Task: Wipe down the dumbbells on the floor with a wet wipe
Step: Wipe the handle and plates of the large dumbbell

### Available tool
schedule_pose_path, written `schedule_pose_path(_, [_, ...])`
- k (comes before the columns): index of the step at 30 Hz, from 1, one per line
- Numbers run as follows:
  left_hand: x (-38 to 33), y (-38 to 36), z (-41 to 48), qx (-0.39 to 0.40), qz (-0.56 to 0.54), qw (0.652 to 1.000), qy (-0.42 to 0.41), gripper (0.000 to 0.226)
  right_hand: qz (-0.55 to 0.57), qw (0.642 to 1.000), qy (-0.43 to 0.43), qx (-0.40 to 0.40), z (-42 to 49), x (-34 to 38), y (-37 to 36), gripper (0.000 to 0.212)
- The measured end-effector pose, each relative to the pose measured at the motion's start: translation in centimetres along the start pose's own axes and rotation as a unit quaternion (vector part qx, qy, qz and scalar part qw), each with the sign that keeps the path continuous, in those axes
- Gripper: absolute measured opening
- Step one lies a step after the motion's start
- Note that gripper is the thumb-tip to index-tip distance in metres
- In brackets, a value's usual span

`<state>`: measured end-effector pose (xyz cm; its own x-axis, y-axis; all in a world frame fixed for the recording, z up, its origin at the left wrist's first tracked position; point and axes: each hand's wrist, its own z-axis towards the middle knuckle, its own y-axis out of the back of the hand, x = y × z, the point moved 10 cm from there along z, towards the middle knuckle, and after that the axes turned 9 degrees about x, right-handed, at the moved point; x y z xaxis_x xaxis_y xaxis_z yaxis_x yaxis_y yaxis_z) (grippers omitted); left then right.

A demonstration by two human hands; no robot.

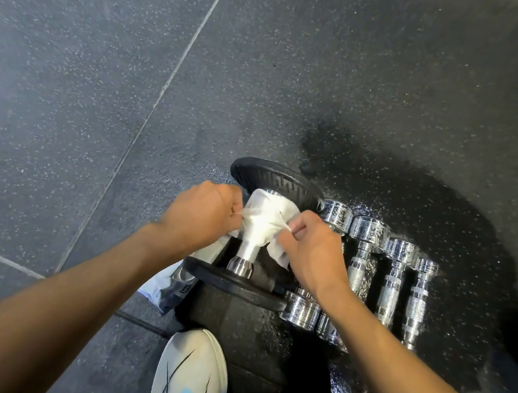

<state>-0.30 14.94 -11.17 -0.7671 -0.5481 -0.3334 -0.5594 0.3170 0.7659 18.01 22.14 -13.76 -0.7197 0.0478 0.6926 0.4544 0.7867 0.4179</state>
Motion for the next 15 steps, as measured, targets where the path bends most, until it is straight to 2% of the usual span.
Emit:
schedule_pose_path(4, [-0.2, 1.3, 0.0, -0.065, -0.035, 0.997, -0.003, 0.009, 0.083, 0.995, 0.006, -0.051, 0.1, 0.0, 0.9, 0.012])
schedule_pose_path(7, [0.1, 1.9, 0.0, -0.098, -0.06, 0.993, 0.031, 0.008, 0.182, 0.982, -0.031, -0.04, 0.0, -0.9, 0.1, 0.022])
schedule_pose_path(11, [0.1, 0.7, 0.2, -0.069, -0.19, 0.979, 0.037, 0.011, 0.336, 0.94, -0.06, -0.021, 0.1, -0.9, -1.1, 0.023])
schedule_pose_path(15, [0.0, -0.4, 0.6, -0.026, -0.165, 0.984, 0.058, 0.017, 0.336, 0.937, -0.092, 0.01, 0.9, -1.1, -1.8, 0.021])
